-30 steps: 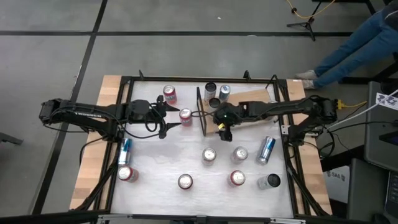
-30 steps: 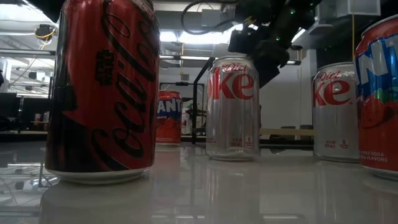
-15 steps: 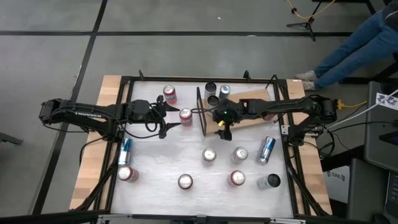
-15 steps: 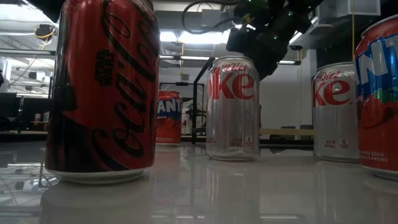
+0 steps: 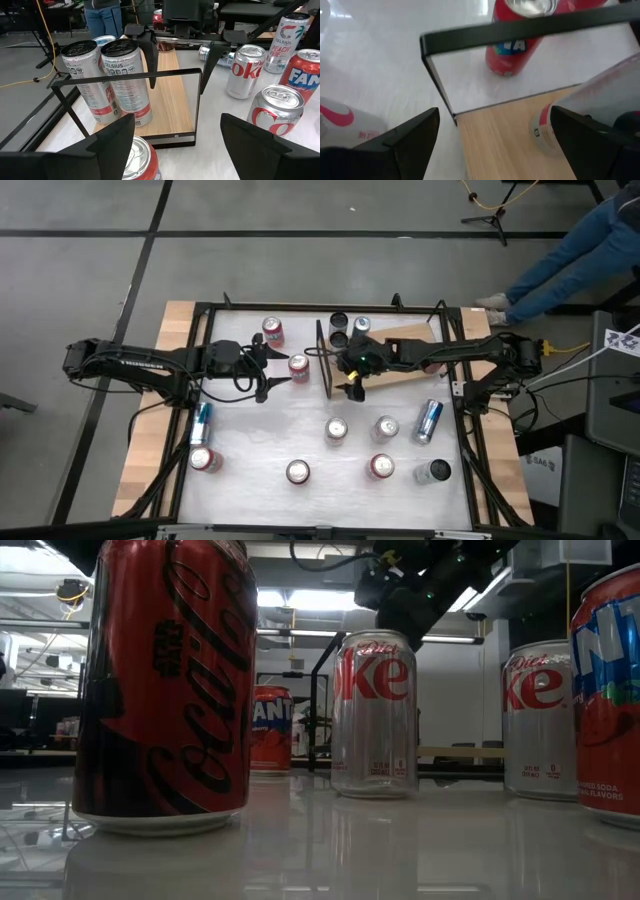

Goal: Place canned beverage on shelf
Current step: Put the top white black soda can on the shelf aligned with the other white black soda can

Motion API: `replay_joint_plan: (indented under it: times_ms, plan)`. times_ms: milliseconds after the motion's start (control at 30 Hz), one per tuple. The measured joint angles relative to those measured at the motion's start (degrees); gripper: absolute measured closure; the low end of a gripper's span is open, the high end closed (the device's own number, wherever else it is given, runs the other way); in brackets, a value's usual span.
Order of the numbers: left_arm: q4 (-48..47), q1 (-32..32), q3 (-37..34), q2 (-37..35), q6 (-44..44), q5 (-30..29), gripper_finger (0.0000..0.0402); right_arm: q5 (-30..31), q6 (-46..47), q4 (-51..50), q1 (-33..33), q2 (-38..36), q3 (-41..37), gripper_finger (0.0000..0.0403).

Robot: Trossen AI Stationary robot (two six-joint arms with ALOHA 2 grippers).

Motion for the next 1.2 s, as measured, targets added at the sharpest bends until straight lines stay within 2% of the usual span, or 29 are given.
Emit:
replay_joint_plan:
  times_ms: [233, 400, 500, 700, 900, 1200]
  plan:
    - [0.0, 0.0, 0.0, 0.0, 0.0, 0.0, 0.0115, -0.4, 0.3, 0.2, 0.0, 0.0, 0.0, 0.0033]
    - [0.1, 0.0, 0.0, 0.0, -0.1, 0.0, 0.0115, -4.8, 0.5, -2.0, 0.0, -0.8, 0.0, 0.0033]
    - [2.4, 0.0, -0.1, 0.2, -0.1, 0.0, 0.0115, -5.4, 0.5, -5.5, 0.0, -3.3, 0.0, 0.0033]
    - [14.5, 0.0, -0.1, 3.3, -0.2, -0.2, 0.0115, -0.1, 0.4, -10.6, 0.0, -9.5, 0.1, 0.0033]
    - [24.5, 0.4, -0.1, 9.6, -1.2, -1.2, 0.012, 8.8, 0.1, -10.7, 0.0, -10.7, 0.1, 0.0033]
    - [25.5, 3.1, 7.5, 21.6, -2.8, -1.1, 0.0188, 10.1, -1.2, -10.5, 0.0, -10.2, 0.1, 0.0033]
